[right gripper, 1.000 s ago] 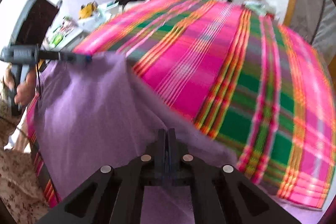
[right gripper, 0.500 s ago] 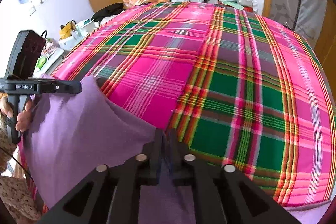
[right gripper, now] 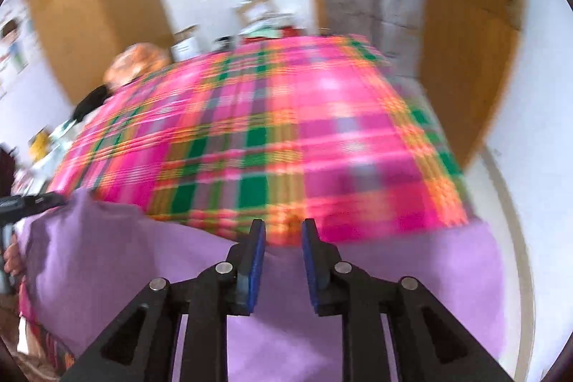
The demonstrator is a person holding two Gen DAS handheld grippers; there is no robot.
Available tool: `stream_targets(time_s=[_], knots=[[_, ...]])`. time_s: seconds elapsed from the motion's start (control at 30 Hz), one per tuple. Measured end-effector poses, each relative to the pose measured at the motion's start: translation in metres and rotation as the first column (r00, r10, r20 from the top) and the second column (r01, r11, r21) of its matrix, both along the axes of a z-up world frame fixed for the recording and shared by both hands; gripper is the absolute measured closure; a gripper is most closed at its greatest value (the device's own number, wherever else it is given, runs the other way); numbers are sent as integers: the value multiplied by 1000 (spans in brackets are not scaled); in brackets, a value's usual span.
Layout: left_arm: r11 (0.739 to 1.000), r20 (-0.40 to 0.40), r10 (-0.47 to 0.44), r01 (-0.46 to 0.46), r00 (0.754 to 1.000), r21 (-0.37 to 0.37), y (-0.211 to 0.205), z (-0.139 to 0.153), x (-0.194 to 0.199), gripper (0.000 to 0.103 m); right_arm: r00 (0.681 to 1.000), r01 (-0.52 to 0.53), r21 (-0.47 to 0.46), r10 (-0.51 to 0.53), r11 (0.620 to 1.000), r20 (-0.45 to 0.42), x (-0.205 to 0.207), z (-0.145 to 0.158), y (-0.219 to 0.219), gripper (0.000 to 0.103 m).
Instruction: Fold clothes
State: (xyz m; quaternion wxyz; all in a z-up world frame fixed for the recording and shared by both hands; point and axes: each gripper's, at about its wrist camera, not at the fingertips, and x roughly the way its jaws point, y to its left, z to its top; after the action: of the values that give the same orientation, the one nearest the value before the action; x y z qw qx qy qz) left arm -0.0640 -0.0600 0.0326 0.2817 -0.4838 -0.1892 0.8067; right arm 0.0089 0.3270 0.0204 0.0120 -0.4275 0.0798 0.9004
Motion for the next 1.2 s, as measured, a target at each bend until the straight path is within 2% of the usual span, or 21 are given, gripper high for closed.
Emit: stream_targets(time_s=[0.1,0.17,0.37,0.67,0.7,0.77,0.87,0.97,1.07,1.13,1.2], knots=[[1000,-4,-17,17,1000,6,7,1,5,80,996,85,12,-84,996,-17,15,-1,22,78],[1000,7,-29,29,1000,7,12,-2,6,80,994,101,-2,-101,995,-36,25,0,31,76],[1000,36,-27,27,999,0,17,-13,8,80,980,198,80,-197,977,-19,38,-14,58,68],[1000,61,-7,7,998,5,19,-26,3,79,919,393,104,-392,914,-27,29,-33,104,59],[1000,62,-7,6,998,4,19,-26,2,79,911,413,99,-413,905,-26,26,-35,111,57],[1000,64,-6,6,998,5,20,-28,1,79,904,426,33,-427,904,6,20,-41,126,57],[1000,73,-1,0,997,24,18,-30,1,79,908,419,-24,-419,908,7,16,-45,133,57],[999,77,3,-6,997,40,18,-32,-1,79,909,417,-43,-418,908,-2,18,-47,135,69],[999,78,-2,-2,997,47,18,-32,-1,79,909,416,-21,-417,909,-14,22,-44,134,93],[999,80,-2,-2,997,48,18,-32,-1,79,904,427,-18,-428,904,-20,25,-41,135,96],[999,83,-3,-1,997,53,18,-32,-1,79,884,465,-1,-465,885,-42,29,-36,136,97]])
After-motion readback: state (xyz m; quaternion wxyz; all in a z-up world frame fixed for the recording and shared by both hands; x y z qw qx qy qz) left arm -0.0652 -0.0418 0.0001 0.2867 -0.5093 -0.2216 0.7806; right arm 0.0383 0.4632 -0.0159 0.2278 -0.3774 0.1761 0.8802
